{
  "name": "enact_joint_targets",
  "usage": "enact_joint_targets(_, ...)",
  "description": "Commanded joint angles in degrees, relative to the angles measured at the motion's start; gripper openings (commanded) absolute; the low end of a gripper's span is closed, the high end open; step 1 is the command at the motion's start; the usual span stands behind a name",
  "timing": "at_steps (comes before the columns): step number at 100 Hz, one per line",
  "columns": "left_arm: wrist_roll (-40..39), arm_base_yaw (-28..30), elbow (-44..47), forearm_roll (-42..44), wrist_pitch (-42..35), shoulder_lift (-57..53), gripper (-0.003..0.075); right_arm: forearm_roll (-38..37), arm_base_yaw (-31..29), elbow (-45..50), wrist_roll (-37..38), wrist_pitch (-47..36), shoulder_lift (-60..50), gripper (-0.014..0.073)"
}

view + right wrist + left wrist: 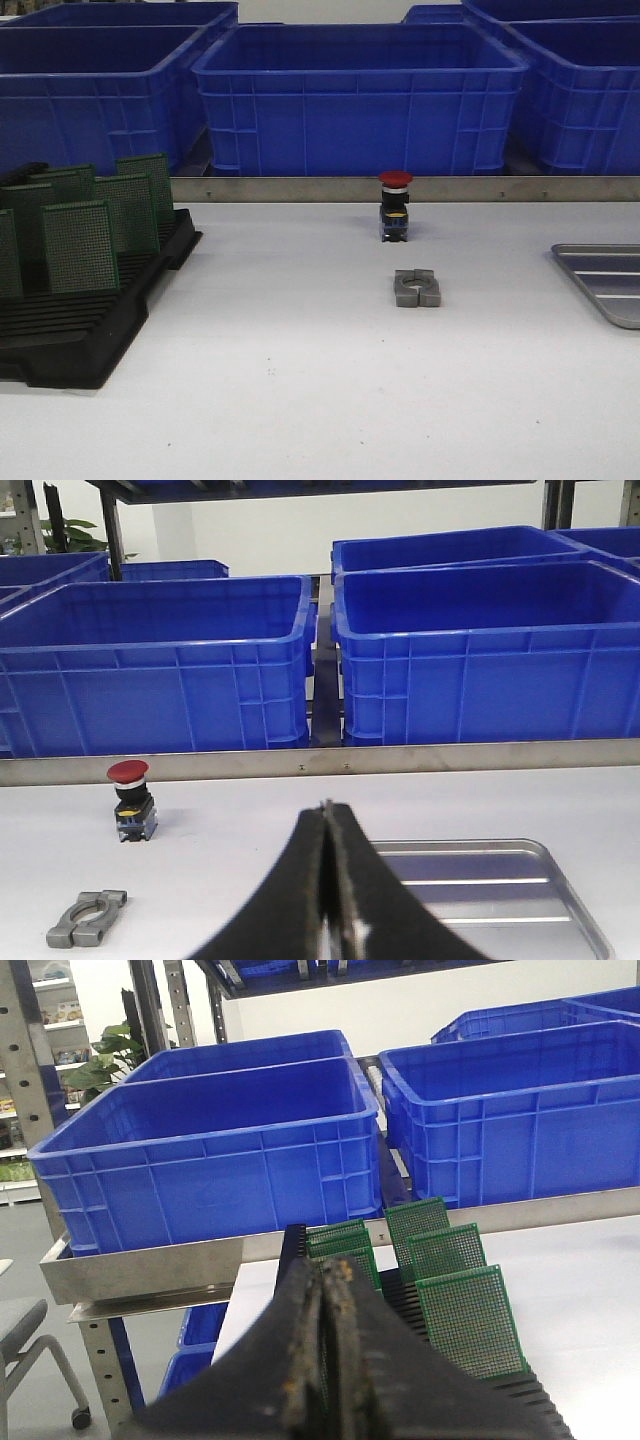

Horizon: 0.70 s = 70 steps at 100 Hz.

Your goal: Place circuit board on tray

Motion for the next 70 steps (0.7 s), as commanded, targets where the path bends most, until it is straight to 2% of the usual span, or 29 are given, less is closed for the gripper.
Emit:
enact_joint_targets(1,-0.46,0.14,-0.17,-0.49,-4.75,-1.87,-0.0018,-0.19,0.19,-0.71,-0.03,-4.98,-1.26,-0.0068)
enact_joint_targets(32,-0.46,0.14,-3.54,-1.41,-3.61,-1.87,-0.0018,-0.19,0.19,-0.71,-0.03,-4.98,-1.26,-0.0068)
enact_joint_targets(52,-0.46,0.14,-13.61,-1.41,6.63,0.04,-0.0018,-0.19,0.19,-0.71,-0.03,-4.98,-1.26,-0.0068)
enact_joint_targets(70,-0.46,0.14,-23.91,-1.41,15.66,7.87,-0.0018,-0.19,0.19,-0.71,-0.03,-4.98,-1.26,-0.0068)
